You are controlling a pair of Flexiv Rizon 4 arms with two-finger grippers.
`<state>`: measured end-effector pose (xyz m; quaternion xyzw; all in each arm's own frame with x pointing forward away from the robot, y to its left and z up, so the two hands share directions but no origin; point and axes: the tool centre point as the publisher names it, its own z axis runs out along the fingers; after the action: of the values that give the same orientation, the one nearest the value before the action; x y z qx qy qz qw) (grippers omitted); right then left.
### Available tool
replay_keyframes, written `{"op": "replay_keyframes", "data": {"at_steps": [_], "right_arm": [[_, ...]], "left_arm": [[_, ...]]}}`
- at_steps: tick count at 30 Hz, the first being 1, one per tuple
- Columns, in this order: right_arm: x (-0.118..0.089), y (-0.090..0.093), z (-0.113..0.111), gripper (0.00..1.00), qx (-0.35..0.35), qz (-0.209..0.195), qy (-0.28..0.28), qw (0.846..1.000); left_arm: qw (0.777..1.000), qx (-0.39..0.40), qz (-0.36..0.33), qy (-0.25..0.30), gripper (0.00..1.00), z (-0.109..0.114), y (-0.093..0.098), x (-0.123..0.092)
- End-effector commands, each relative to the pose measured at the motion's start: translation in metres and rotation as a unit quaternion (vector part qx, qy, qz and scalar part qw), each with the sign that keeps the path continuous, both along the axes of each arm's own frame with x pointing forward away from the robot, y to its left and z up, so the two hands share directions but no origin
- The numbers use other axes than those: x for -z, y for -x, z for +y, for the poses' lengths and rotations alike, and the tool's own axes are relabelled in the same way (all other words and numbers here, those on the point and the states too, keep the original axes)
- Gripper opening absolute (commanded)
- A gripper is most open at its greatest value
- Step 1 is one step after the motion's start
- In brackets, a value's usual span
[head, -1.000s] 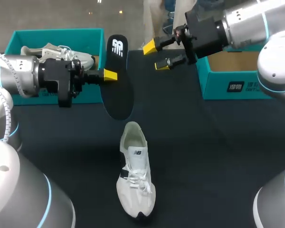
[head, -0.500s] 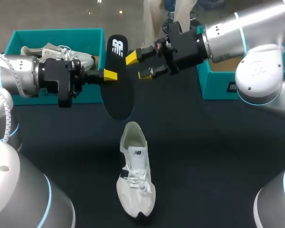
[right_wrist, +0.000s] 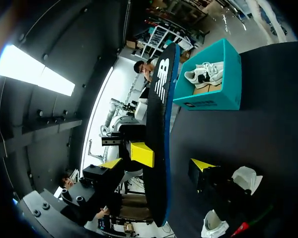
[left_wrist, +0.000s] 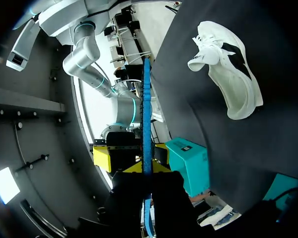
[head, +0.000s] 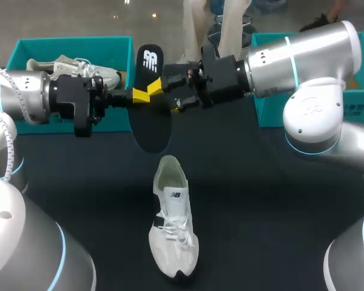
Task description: Take the shoe out of the shoebox, open the shoe tongue, remove and reinsert the insole, then place the shoe into the shoebox
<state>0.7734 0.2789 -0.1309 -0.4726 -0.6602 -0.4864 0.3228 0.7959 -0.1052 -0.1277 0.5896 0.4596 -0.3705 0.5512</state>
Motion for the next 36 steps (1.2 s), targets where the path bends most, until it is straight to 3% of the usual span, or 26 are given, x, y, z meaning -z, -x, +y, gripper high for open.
{"op": "replay_keyframes", "data": {"at_steps": [1, 2, 10, 14, 16, 28, 29, 31, 36], "right_arm": [[0.003, 0.002, 0.004, 0.56, 0.003, 0.000, -0.002, 1.000], [0.003, 0.003, 0.004, 0.49, 0.004, 0.001, -0.003, 1.000], [0.001, -0.001, 0.004, 0.38, 0.007, -0.003, -0.004, 1.000], [0.001, -0.002, 0.005, 0.19, 0.004, -0.005, -0.004, 1.000], [0.001, -0.002, 0.005, 0.00, 0.005, -0.005, -0.004, 1.000], [-0.002, -0.006, 0.006, 0.00, 0.005, -0.011, -0.004, 1.000], [-0.002, -0.007, 0.006, 0.00, 0.004, -0.012, -0.004, 1.000], [-0.001, -0.008, 0.006, 0.00, 0.004, -0.013, -0.003, 1.000], [0.002, -0.015, 0.000, 0.00, 0.012, -0.015, 0.005, 1.000]], "left_arm": [[1.000, 0.000, -0.001, 0.001, 0.00, -0.001, -0.001, 0.001], [1.000, 0.000, -0.001, 0.001, 0.00, -0.001, -0.001, 0.001], [1.000, 0.000, -0.001, 0.001, 0.00, -0.001, -0.001, 0.001], [1.000, 0.000, -0.001, 0.001, 0.00, -0.001, -0.001, 0.001], [1.000, 0.000, -0.001, 0.001, 0.00, -0.001, -0.001, 0.001], [1.000, 0.000, -0.001, 0.001, 0.00, -0.001, -0.001, 0.001], [1.000, 0.000, -0.001, 0.001, 0.03, -0.001, -0.001, 0.001], [1.000, 0.004, 0.001, -0.003, 1.00, 0.001, 0.001, 0.000], [0.997, 0.009, 0.071, -0.025, 1.00, 0.011, 0.006, -0.005]]}}
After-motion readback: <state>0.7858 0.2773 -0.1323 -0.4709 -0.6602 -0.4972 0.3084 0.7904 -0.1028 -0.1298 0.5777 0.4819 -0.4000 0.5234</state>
